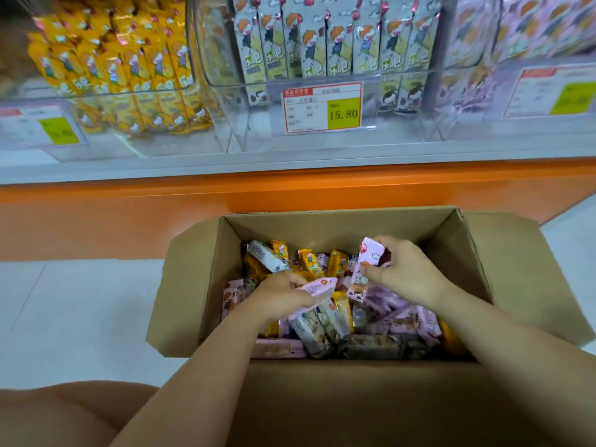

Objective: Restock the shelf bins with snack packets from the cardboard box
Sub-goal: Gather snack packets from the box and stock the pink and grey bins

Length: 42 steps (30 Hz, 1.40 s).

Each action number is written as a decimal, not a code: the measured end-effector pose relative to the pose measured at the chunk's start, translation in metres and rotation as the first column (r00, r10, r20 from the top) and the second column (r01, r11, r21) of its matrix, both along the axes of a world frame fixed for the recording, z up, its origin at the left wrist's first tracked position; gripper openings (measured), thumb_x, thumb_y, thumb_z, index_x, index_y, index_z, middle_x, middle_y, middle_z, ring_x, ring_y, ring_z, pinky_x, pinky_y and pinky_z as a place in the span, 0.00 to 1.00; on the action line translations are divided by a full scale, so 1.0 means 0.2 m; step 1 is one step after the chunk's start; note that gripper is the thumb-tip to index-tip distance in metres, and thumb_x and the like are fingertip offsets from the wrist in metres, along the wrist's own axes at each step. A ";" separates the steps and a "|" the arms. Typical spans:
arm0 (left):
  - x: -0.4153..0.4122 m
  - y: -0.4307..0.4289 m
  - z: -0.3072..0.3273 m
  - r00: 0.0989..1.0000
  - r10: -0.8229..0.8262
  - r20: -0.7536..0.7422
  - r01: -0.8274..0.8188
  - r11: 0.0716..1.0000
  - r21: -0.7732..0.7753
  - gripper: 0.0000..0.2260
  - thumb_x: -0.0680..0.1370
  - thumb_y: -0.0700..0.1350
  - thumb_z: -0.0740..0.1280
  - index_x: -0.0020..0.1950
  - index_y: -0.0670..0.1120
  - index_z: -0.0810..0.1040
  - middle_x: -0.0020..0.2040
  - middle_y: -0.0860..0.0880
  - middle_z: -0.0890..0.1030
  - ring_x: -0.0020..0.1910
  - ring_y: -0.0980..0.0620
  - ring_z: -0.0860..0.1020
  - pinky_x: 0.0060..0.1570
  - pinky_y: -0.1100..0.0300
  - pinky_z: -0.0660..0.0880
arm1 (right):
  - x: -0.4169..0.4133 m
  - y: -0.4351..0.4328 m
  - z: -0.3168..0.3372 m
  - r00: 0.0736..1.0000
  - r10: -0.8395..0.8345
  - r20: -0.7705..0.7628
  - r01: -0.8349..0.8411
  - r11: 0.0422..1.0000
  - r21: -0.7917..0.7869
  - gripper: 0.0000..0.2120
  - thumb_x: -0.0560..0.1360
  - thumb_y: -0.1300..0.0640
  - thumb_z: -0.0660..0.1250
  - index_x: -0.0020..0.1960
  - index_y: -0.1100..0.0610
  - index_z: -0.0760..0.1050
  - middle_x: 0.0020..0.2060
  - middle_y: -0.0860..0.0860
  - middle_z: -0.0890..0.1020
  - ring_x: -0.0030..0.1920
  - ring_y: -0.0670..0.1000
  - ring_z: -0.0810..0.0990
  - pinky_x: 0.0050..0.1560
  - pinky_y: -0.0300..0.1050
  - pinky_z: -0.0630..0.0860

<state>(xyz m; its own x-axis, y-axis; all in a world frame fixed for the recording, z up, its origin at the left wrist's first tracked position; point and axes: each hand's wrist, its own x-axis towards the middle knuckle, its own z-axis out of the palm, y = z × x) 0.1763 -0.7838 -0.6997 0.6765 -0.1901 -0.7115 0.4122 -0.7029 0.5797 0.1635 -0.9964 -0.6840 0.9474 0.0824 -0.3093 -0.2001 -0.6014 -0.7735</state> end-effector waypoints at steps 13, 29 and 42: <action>-0.10 -0.26 0.39 0.882 0.223 0.415 0.028 0.855 -0.518 0.13 0.76 0.38 0.68 0.51 0.57 0.73 0.60 0.53 0.75 0.60 0.61 0.73 0.55 0.70 0.69 | -0.02 -0.22 0.57 0.932 -0.072 -0.355 0.261 0.812 0.521 0.05 0.74 0.66 0.67 0.43 0.58 0.75 0.37 0.52 0.82 0.35 0.46 0.78 0.34 0.35 0.74; -0.10 -0.54 0.92 0.730 0.284 0.622 0.163 0.811 -0.562 0.21 0.77 0.41 0.68 0.58 0.65 0.68 0.59 0.59 0.72 0.54 0.64 0.75 0.49 0.61 0.78 | -0.09 -0.33 0.97 0.977 -0.212 -0.037 0.174 0.678 0.714 0.16 0.71 0.69 0.68 0.58 0.64 0.74 0.48 0.58 0.83 0.45 0.52 0.82 0.45 0.42 0.79; 0.10 -0.88 1.38 0.462 -0.526 0.714 0.509 0.817 0.272 0.26 0.76 0.53 0.69 0.72 0.50 0.66 0.64 0.51 0.74 0.55 0.53 0.75 0.45 0.68 0.69 | -0.18 -0.61 1.03 0.744 -0.521 0.419 0.290 0.816 0.500 0.13 0.67 0.61 0.76 0.45 0.50 0.74 0.44 0.49 0.81 0.45 0.44 0.80 0.47 0.33 0.77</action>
